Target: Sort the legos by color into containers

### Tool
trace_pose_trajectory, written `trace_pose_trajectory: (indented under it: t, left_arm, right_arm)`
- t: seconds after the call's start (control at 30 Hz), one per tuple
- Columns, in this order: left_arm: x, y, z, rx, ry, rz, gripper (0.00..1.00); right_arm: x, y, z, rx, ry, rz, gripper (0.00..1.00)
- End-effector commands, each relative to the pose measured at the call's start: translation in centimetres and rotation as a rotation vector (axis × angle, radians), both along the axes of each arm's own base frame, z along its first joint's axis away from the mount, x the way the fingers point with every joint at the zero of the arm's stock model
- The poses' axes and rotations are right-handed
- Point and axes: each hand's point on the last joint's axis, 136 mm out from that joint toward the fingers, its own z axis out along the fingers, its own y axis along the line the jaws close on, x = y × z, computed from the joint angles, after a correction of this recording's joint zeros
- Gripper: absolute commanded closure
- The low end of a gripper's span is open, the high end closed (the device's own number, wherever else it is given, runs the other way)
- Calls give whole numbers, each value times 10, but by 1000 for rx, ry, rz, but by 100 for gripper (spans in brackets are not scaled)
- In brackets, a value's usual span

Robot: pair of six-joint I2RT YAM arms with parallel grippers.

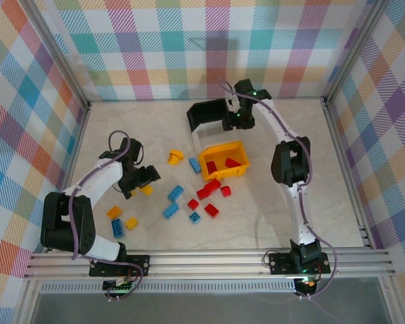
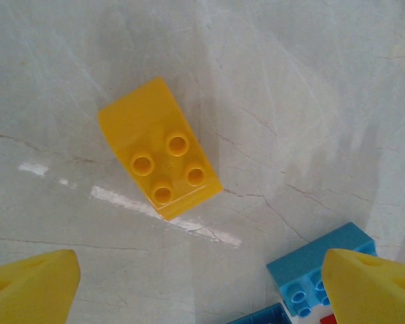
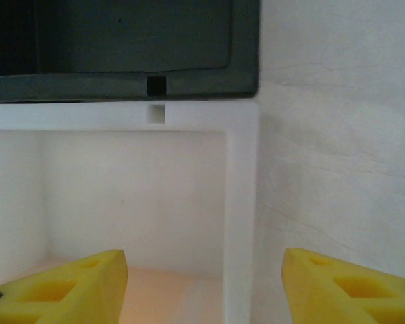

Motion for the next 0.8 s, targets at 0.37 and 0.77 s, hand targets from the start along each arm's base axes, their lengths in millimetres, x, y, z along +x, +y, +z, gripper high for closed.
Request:
trace_pose_trajectory:
  t: [0.37, 0.77]
  left_arm:
    - [0, -56, 19, -107, -139, -250, 8]
    - [-17, -62, 26, -104, -146, -288, 7]
  right_arm:
    - [-271, 12, 7, 44, 183, 86, 38]
    - [-280, 43, -67, -129, 178, 213, 37]
